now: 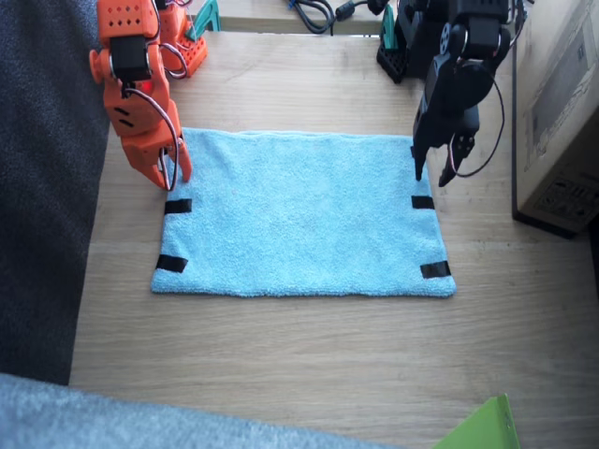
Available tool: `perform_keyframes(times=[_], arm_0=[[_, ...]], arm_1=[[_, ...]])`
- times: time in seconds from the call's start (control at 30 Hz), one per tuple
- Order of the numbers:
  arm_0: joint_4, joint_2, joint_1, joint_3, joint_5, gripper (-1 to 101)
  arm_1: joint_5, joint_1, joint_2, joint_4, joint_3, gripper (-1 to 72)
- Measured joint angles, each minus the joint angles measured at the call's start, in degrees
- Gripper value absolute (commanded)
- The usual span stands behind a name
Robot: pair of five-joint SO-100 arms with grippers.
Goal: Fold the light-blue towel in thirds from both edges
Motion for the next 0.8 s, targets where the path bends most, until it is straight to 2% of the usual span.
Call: perform_keyframes(times=[0.8], arm_0=[[4.66, -8.96, 0.09, -6.24, -0.7, 20]], arm_1=[[0.0, 0.0, -0.62, 0.0, -0.09, 20.1]])
